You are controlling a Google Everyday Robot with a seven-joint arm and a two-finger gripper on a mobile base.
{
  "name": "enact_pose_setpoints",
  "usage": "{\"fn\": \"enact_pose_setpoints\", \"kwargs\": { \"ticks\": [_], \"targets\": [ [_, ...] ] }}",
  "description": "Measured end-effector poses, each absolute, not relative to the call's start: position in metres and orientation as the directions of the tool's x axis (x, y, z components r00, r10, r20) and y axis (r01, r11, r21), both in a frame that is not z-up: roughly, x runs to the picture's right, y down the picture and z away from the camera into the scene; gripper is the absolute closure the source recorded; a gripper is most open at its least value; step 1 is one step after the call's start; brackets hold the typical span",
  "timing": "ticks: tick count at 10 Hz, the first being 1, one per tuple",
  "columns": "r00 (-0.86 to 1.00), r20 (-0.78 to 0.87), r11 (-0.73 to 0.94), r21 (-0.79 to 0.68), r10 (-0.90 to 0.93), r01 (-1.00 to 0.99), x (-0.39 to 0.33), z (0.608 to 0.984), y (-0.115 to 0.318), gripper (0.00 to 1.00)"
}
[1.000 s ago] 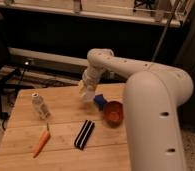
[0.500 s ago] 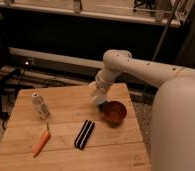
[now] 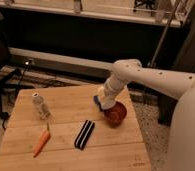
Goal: Place the ceramic cup in the ceramic bowl
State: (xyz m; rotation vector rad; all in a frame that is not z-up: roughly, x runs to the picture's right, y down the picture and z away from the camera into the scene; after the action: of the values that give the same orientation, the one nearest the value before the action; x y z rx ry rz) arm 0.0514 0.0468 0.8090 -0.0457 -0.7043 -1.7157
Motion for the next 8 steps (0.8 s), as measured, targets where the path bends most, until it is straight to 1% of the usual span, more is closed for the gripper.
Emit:
{"fn": "enact_pose_setpoints", "kwargs": {
  "ticks": [1,5,8],
  "targets": [
    [-0.264,0.377,-0.092,0.418,-0.888,0.904,0.058,0.812,0.051,0.97],
    [-0.264,0.404,-0.101,0.380,-0.876,0.919,0.078,0.821,0.085,0.58],
    [-0.258,0.406,-0.115,0.343,-0.877,0.932,0.088,0.824,0.090,0.28]
  ]
}}
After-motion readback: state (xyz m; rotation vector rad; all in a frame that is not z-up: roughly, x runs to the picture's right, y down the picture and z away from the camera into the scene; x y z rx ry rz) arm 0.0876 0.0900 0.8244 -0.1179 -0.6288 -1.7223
